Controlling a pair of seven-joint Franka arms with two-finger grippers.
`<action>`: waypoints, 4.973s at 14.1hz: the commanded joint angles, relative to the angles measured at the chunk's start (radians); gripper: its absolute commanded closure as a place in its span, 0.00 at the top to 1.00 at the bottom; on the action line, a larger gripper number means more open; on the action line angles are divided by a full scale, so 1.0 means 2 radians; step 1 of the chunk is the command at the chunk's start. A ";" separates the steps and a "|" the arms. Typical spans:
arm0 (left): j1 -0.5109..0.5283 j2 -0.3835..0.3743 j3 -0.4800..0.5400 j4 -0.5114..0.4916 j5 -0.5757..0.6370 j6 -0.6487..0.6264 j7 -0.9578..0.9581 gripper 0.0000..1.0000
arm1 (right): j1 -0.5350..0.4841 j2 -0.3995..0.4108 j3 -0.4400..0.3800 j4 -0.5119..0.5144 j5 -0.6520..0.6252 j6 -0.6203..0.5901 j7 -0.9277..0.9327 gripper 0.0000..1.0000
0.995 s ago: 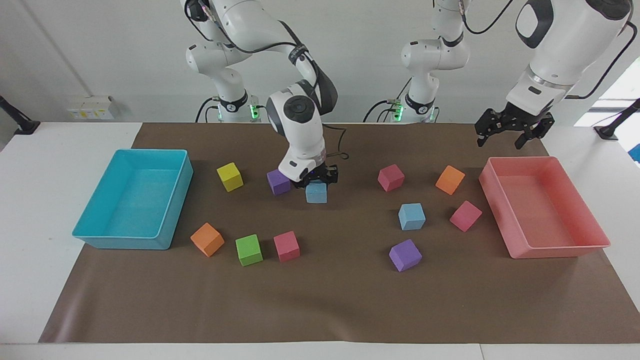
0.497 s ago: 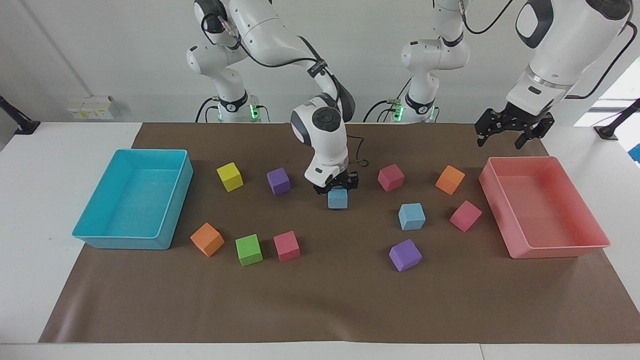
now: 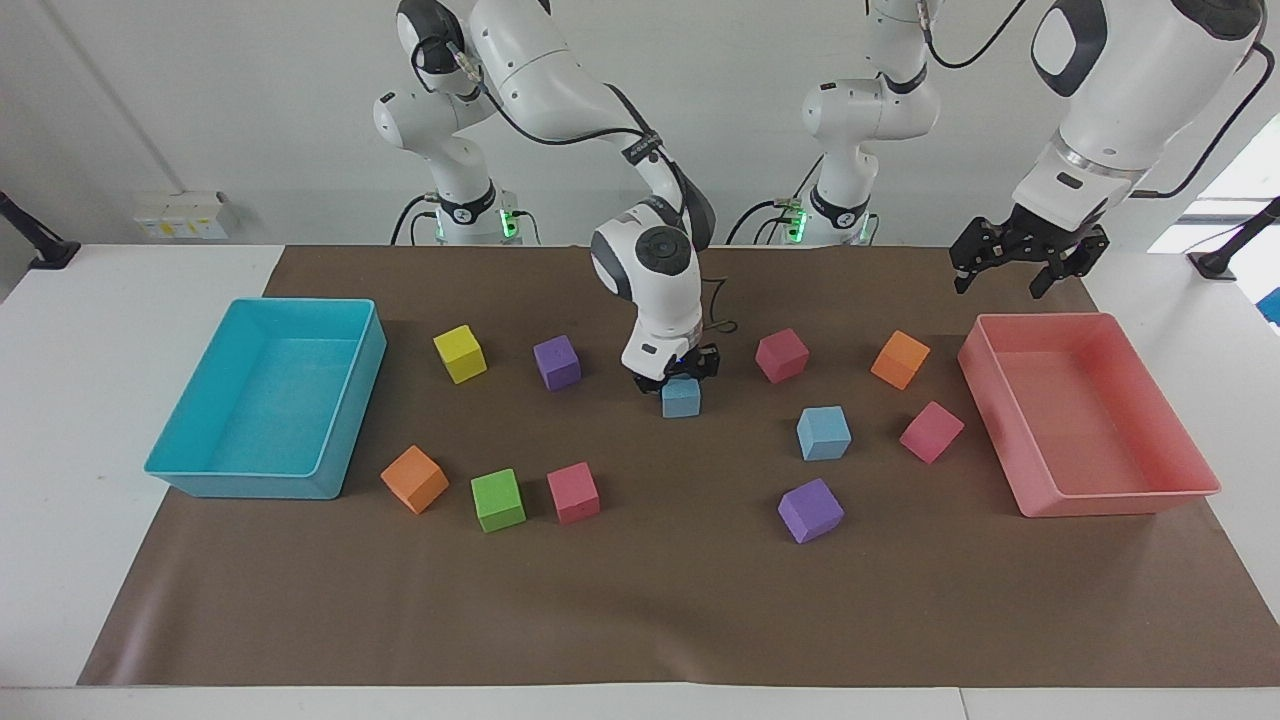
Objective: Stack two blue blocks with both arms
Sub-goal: 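Carry the light-blue cube to the table center and lower it, then open the right gripper and draw it back from the cube, then grasp the other light-blue cube with the left gripper while the right gripper hovers, then lift the light-blue cube with the left gripper and carry it toward center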
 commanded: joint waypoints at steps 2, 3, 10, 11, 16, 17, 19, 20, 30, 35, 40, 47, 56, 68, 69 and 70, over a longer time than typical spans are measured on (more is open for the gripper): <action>0.007 0.001 -0.006 0.008 0.005 -0.010 -0.003 1.00 | -0.002 -0.004 -0.001 -0.006 0.010 0.000 -0.015 0.00; 0.007 0.001 -0.006 0.008 0.005 -0.010 -0.004 1.00 | -0.003 -0.003 -0.001 -0.006 0.011 0.000 -0.015 0.12; 0.007 0.000 -0.006 0.005 0.005 0.001 -0.003 1.00 | -0.005 -0.027 -0.001 -0.005 0.011 -0.005 -0.011 1.00; 0.007 -0.002 -0.006 0.000 0.005 0.007 0.003 1.00 | -0.006 -0.035 -0.001 -0.005 0.011 -0.008 -0.011 1.00; 0.004 -0.009 -0.006 -0.011 0.005 0.008 0.001 1.00 | -0.018 -0.066 -0.002 -0.007 0.012 -0.009 -0.010 1.00; 0.006 -0.010 -0.006 -0.012 0.005 0.006 0.003 1.00 | -0.031 -0.077 -0.002 -0.014 0.012 -0.010 -0.012 1.00; 0.006 -0.010 -0.006 -0.011 0.005 0.009 0.004 1.00 | -0.054 -0.105 -0.001 -0.036 0.032 -0.013 -0.021 1.00; 0.006 -0.010 -0.006 -0.013 0.005 0.016 0.004 1.00 | -0.064 -0.115 -0.001 -0.040 0.062 -0.013 -0.035 1.00; -0.031 0.014 -0.008 -0.081 0.005 0.152 0.002 1.00 | -0.204 -0.159 -0.002 -0.113 0.320 -0.048 -0.356 1.00; -0.067 0.063 -0.008 -0.122 0.005 0.244 -0.005 1.00 | -0.216 -0.161 -0.002 -0.127 0.401 -0.044 -0.364 0.13; -0.090 0.110 -0.008 -0.130 0.005 0.290 -0.037 1.00 | -0.214 -0.152 -0.002 -0.142 0.461 -0.045 -0.381 0.00; -0.104 0.113 -0.007 -0.197 0.005 0.369 -0.053 1.00 | -0.206 -0.123 -0.001 -0.163 0.531 -0.049 -0.468 0.00; -0.120 0.144 -0.007 -0.201 0.005 0.375 -0.104 1.00 | -0.174 -0.106 -0.002 -0.176 0.570 -0.026 -0.483 0.00; -0.122 0.107 -0.010 -0.137 0.006 0.262 -0.175 0.00 | -0.154 -0.077 -0.002 -0.172 0.570 0.004 -0.486 0.00; -0.128 0.108 -0.011 -0.118 0.005 0.251 -0.192 0.00 | -0.154 -0.077 -0.002 -0.171 0.570 0.006 -0.486 0.00; -0.134 0.110 -0.012 -0.099 0.005 0.238 -0.217 0.00 | -0.154 -0.076 -0.002 -0.171 0.570 0.007 -0.486 0.00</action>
